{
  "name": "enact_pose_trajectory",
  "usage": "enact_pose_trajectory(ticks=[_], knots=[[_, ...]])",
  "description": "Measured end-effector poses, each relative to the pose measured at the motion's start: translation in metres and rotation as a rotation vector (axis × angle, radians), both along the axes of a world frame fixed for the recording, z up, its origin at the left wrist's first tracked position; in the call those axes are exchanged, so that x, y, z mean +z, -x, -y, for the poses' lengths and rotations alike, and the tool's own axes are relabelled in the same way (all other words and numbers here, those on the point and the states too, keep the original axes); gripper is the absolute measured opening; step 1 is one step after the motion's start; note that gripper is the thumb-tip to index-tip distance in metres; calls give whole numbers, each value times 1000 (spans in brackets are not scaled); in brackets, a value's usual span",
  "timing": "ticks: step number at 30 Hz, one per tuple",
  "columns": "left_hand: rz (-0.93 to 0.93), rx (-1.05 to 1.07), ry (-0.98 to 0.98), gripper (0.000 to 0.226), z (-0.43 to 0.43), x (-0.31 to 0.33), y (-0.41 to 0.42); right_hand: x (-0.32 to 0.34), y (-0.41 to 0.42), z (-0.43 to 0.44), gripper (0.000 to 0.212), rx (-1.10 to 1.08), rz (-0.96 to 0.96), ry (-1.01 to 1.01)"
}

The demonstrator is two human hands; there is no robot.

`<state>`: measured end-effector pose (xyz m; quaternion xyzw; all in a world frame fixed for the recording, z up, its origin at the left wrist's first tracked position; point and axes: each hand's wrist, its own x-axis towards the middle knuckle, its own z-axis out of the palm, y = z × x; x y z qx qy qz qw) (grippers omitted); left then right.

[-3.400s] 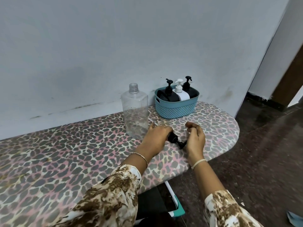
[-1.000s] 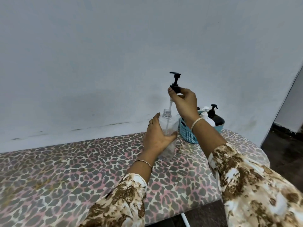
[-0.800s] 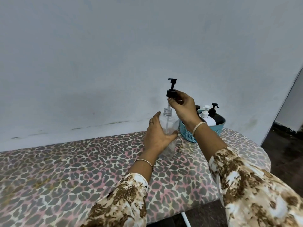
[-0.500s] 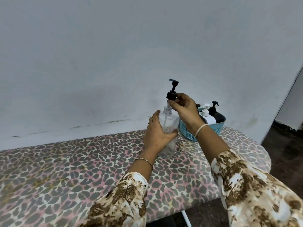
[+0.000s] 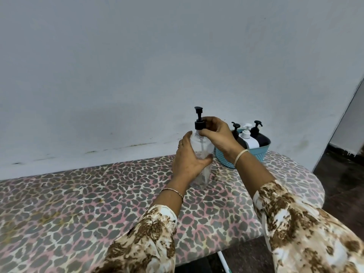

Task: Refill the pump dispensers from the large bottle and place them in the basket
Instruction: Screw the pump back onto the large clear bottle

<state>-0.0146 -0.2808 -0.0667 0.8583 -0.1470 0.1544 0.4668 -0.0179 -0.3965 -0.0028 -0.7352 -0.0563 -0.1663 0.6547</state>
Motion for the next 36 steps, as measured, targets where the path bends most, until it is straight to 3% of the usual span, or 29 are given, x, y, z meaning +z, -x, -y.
enact_pose_trajectory(ticks=[5,18,21,28,33,36], knots=[[-10,-8,0,98,-1,1,0,-1,-1,-7,25,-3,21,-115],[-37,-11,23,96,-2,3,-3,-13,-5,-6,16,-242,112,-193],[-37,-19,43,96,-2,3,-3,-12,-5,-10,12,-276,124,-155],[-47,-24,46,95,-1,4,-1,-11,-3,-19,33,-328,141,-70],[-56,-19,58,93,-1,5,-1,-18,-4,-15,5,-322,134,-44],[-75,-13,41,101,-1,4,-3,-22,-6,-17,23,-238,139,111]])
